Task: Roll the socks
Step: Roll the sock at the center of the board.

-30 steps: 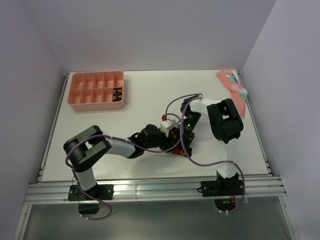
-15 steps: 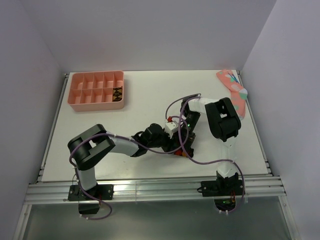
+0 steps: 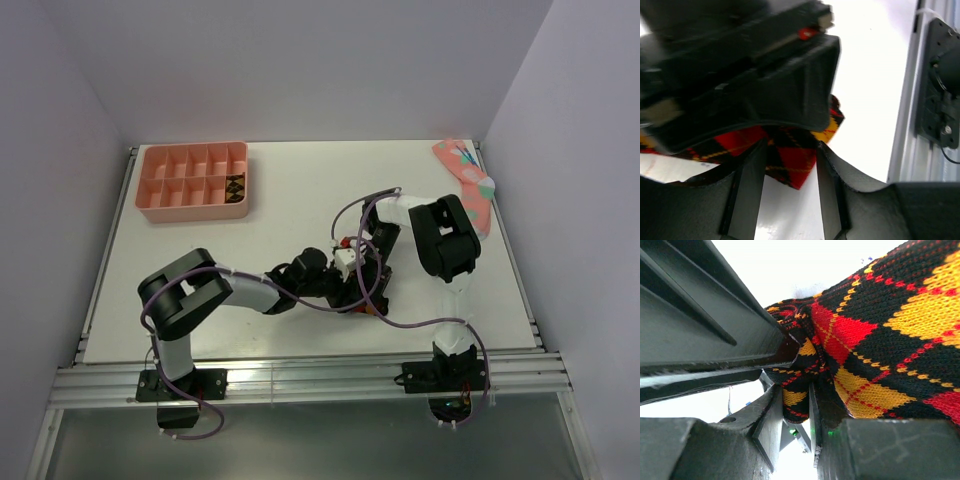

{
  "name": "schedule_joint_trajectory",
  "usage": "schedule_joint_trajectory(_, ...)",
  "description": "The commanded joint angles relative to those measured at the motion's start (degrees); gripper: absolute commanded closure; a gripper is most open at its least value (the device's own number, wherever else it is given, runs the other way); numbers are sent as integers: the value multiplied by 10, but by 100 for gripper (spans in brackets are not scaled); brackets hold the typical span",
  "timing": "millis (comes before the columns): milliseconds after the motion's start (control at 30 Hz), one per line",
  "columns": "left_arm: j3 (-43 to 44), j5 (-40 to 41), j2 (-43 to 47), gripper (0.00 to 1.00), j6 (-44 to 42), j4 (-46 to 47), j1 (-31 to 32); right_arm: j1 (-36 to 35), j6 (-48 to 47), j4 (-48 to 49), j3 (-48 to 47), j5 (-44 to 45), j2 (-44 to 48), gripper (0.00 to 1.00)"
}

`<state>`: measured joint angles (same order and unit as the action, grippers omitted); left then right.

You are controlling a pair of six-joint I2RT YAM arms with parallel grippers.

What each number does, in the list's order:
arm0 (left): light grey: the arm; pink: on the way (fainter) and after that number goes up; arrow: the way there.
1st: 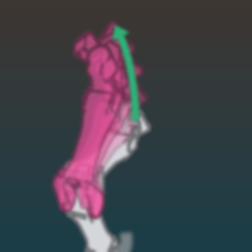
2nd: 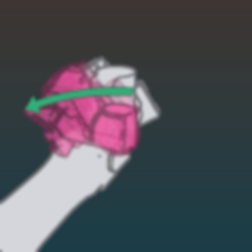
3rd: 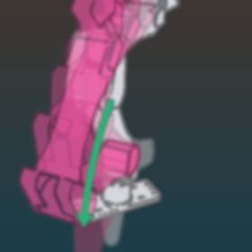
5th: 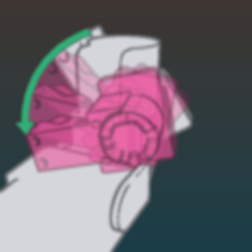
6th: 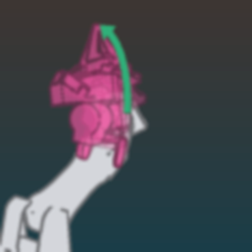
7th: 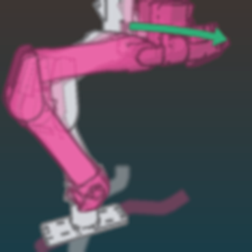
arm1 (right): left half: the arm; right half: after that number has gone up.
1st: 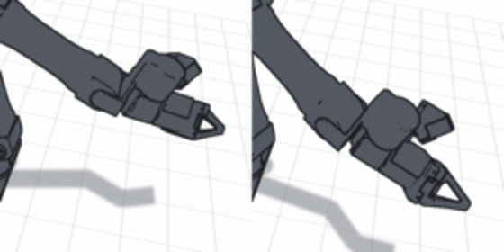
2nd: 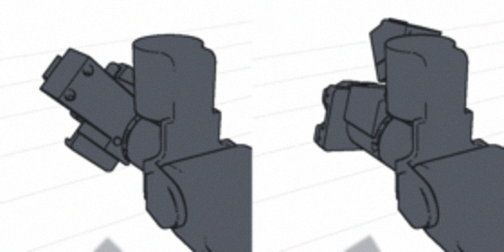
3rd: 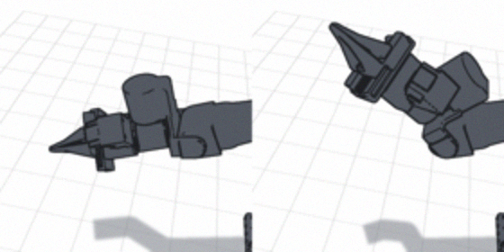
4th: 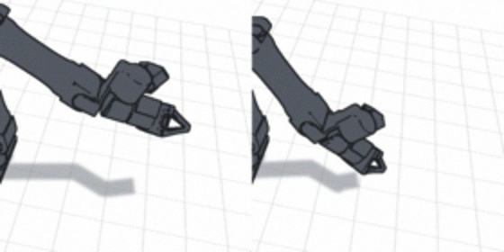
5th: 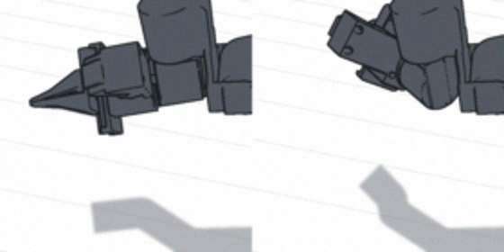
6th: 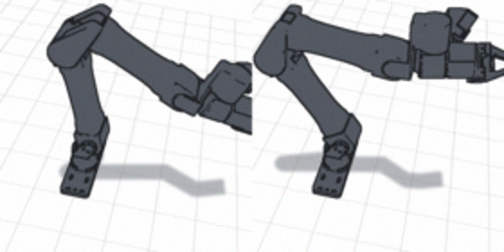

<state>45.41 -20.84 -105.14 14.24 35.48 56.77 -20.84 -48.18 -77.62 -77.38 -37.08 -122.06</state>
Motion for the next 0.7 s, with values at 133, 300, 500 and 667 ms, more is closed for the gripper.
schedule_joint_trajectory(133, 31, -44, -24, 51, -21, -10, 20, 4, 1, 34, -20, 28, -10, 76)
schedule_joint_trajectory(300, 47, -34, -47, 51, -20, -22, 28, 4, 4, 34, -21, 26, -11, 76)
schedule_joint_trajectory(500, 60, -27, -74, 64, -9, -46, 31, 4, 9, 40, -15, 20, -7, 76)
schedule_joint_trajectory(667, 56, -33, -86, 92, 12, -49, 32, 4, 29, 63, -7, 17, -2, 72)
